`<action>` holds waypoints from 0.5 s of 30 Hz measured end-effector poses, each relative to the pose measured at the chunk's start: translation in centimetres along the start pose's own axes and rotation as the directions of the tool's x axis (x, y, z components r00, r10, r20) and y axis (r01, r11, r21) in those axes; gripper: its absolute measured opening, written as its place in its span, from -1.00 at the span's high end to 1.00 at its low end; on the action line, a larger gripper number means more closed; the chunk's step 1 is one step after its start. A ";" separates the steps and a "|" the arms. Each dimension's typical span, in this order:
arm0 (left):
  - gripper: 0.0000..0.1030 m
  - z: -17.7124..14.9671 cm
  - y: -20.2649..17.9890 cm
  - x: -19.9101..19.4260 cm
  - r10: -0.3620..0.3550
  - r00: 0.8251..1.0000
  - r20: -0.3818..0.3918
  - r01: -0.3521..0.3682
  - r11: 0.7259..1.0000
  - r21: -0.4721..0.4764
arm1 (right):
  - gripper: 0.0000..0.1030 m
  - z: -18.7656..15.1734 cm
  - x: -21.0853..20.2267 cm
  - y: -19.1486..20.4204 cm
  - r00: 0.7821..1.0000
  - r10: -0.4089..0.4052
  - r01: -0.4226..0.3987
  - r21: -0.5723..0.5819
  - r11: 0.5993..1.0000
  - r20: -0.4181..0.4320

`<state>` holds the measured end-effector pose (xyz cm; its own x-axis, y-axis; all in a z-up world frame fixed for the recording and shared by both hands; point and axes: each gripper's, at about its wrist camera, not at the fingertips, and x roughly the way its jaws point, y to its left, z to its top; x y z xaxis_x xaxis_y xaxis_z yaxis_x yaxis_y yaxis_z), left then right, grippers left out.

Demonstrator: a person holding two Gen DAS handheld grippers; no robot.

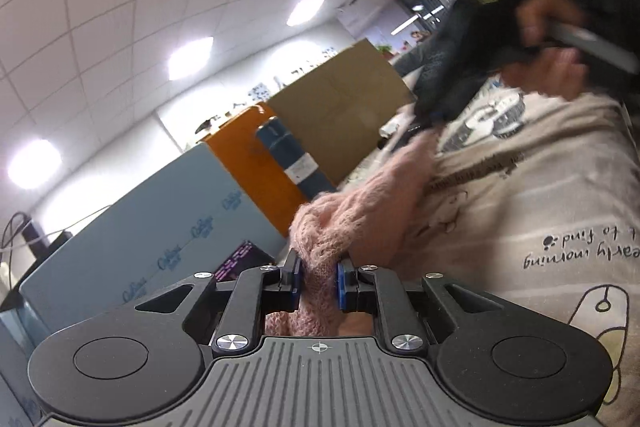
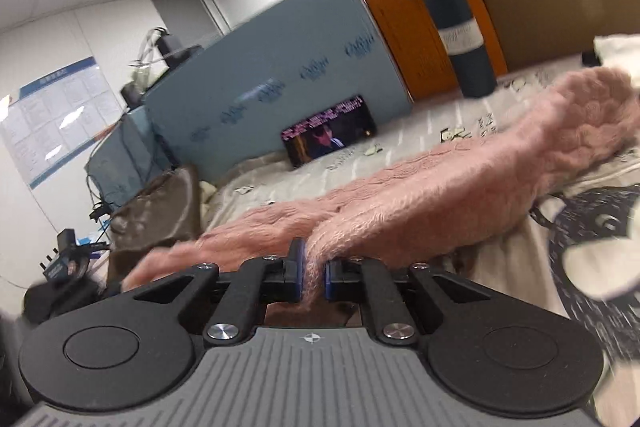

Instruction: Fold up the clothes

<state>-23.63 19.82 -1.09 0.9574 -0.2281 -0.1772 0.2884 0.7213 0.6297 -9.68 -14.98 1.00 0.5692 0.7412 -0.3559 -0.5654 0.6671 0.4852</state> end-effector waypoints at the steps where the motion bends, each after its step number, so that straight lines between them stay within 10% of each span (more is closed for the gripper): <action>1: 0.66 0.0 0.1 -0.1 -0.012 1.000 -0.003 0.012 1.000 -0.002 | 0.83 -0.5 -0.8 0.3 1.000 -0.008 0.008 -0.004 1.000 0.006; 9: 0.51 -1.4 -1.1 -1.0 -0.177 0.971 -0.158 0.172 0.984 -0.046 | 0.75 -4.7 -2.1 -0.8 0.989 -0.038 0.042 0.025 0.999 -0.141; 13: -0.37 -2.7 0.6 -2.5 -0.248 0.958 -0.143 0.206 0.944 -0.258 | -0.49 -4.6 -4.3 -2.4 0.995 -0.045 0.049 0.039 0.998 -0.091; 15: -0.44 -4.0 2.1 -3.8 -0.264 0.960 -0.092 0.205 0.888 -0.411 | -0.70 -3.9 -6.2 -3.2 0.996 -0.091 0.091 0.024 0.996 0.006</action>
<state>-26.60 24.78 -2.11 0.8448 -0.3493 -0.4054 0.4586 0.8630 0.2121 -13.69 -21.40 -1.45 0.6221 0.6768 -0.3936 -0.4966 0.7297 0.4701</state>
